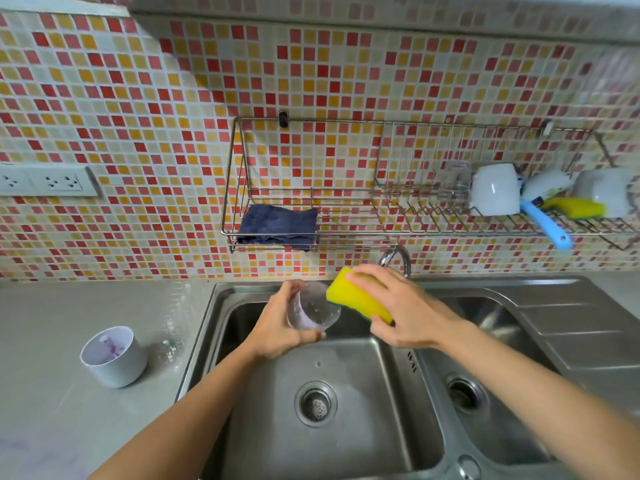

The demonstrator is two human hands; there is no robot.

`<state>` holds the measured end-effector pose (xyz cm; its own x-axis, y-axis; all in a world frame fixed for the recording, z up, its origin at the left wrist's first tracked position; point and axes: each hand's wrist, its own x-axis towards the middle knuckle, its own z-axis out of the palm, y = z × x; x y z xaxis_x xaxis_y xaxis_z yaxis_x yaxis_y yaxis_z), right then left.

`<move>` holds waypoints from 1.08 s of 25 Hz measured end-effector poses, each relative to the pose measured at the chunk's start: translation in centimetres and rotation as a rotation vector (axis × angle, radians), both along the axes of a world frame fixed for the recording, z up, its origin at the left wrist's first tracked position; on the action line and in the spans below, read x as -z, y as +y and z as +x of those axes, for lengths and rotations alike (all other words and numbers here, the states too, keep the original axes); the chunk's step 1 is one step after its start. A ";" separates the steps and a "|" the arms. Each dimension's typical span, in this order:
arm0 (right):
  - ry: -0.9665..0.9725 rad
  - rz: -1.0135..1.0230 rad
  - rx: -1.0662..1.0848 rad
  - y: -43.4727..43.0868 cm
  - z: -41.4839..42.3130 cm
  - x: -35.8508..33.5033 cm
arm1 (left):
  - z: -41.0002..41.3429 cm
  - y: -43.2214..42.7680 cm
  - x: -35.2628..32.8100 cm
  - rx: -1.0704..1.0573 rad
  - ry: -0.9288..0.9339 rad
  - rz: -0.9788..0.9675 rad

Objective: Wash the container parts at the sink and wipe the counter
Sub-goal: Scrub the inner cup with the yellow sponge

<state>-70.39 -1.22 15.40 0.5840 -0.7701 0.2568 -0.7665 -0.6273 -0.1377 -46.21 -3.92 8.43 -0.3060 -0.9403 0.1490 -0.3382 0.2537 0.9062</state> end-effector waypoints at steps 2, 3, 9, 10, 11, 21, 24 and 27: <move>0.064 0.023 -0.019 0.1 -0.5 0.2 | -1.1 0.3 -0.2 0.030 0.022 -0.015; 0.079 0.009 -0.034 0.3 -0.4 0.3 | -1.7 0.5 -0.2 0.045 0.036 -0.025; 0.215 -0.002 -0.076 1.2 -0.7 1.7 | -3.8 1.6 -1.1 0.074 0.048 -0.087; 0.275 -0.070 -0.093 1.0 -0.9 1.7 | -3.9 1.7 -1.1 0.073 0.038 -0.096; 0.319 -0.131 -0.122 0.6 -0.9 1.8 | -4.1 1.9 -1.3 0.077 0.021 -0.110; 0.297 -0.397 -0.442 0.0 -1.1 0.9 | -1.4 1.4 -2.2 0.319 -0.235 -0.069; 0.247 -0.416 -0.425 -0.1 -0.1 1.1 | -2.2 1.8 -1.6 0.245 -0.319 -0.178; 0.083 -0.198 -0.290 0.8 0.9 2.7 | -2.6 2.2 -0.9 0.088 -0.308 -0.291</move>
